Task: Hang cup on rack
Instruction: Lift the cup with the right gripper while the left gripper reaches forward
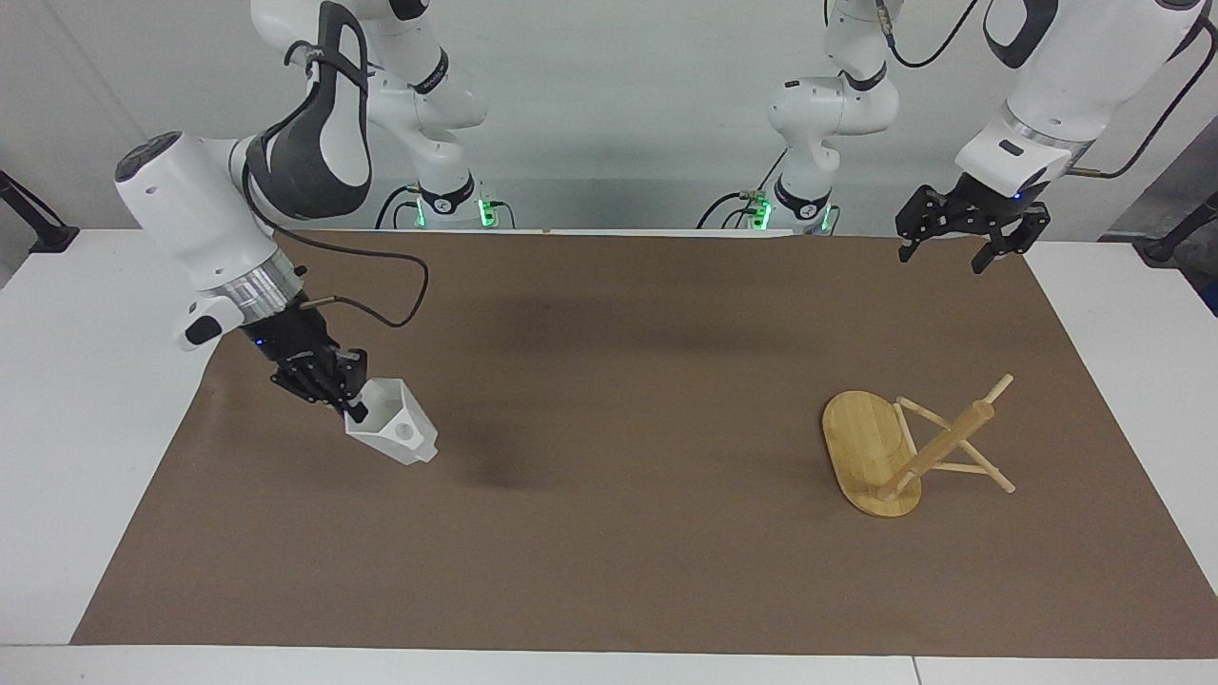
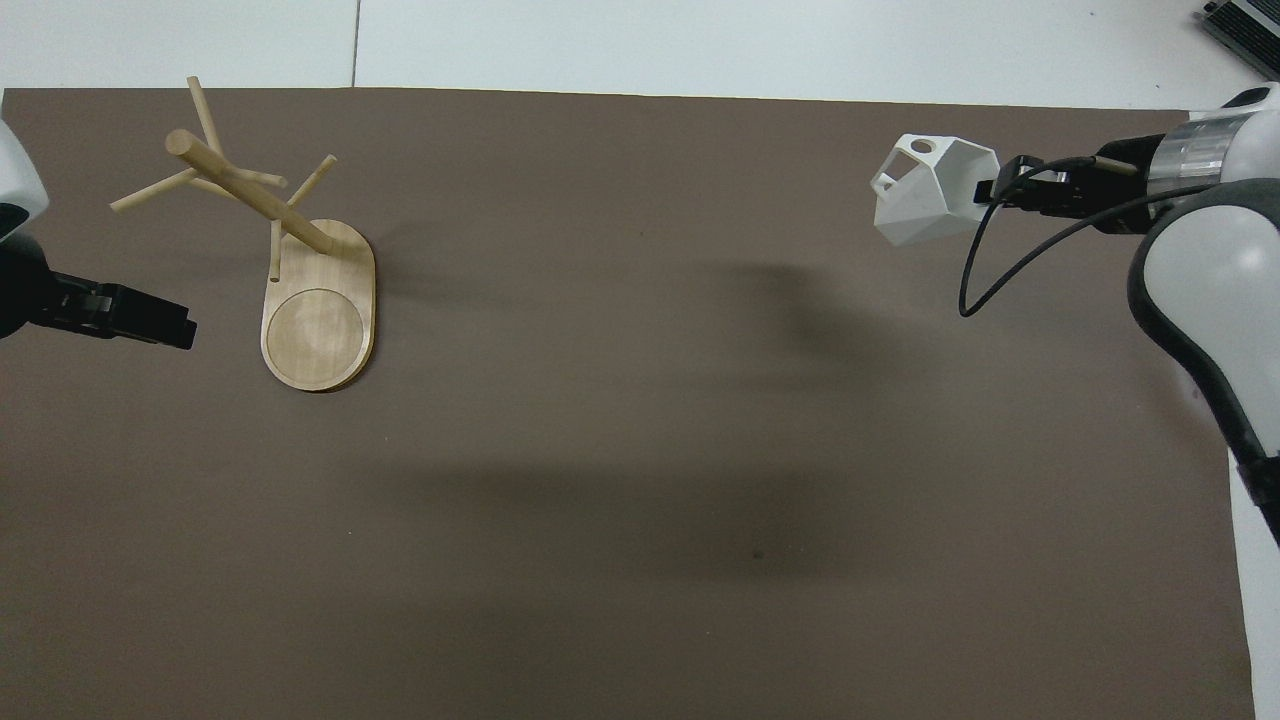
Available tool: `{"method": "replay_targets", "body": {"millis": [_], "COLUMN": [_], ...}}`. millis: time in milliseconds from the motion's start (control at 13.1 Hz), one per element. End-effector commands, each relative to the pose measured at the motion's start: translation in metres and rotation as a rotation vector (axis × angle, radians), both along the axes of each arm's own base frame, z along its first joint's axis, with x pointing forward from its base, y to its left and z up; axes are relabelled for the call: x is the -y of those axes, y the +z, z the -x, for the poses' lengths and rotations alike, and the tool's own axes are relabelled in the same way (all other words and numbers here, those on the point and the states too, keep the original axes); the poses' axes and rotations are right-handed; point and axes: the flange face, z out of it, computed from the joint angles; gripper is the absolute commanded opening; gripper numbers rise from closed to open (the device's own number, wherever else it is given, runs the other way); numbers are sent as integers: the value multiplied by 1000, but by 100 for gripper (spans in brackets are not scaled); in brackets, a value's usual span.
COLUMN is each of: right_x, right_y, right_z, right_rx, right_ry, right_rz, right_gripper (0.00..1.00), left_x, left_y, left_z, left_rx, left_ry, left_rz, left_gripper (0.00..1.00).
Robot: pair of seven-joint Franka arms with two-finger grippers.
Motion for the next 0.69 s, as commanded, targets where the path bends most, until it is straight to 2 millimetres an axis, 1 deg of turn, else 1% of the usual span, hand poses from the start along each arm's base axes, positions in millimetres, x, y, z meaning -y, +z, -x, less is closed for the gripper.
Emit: {"method": "replay_targets", "body": {"millis": [0, 76, 229, 305, 381, 458, 534, 610], "right_x": [-52, -75, -116, -134, -151, -168, -174, -182], "right_y": [18, 22, 32, 39, 41, 43, 44, 46], "right_z": [-4, -2, 5, 8, 12, 16, 18, 20], "right_rx": [30, 28, 19, 18, 9, 9, 16, 21], "right_ry": [13, 30, 62, 77, 94, 123, 142, 156], "right_rz": [-186, -260, -383, -440, -480, -506, -517, -538], "right_gripper": [0, 0, 0, 0, 0, 0, 0, 0], "left_x": [16, 26, 17, 17, 23, 29, 34, 43], "left_y": [0, -1, -1, 3, 5, 5, 6, 6], "left_z": [7, 8, 7, 6, 5, 3, 0, -1], "left_rx": [-4, -5, -8, 6, 12, 26, 40, 40], "left_ry": [-33, -50, -26, -8, 46, 152, 248, 301], "left_rz": [-21, -21, -22, -18, -16, -9, 11, 50], "left_gripper": [100, 100, 100, 100, 100, 100, 100, 100]}}
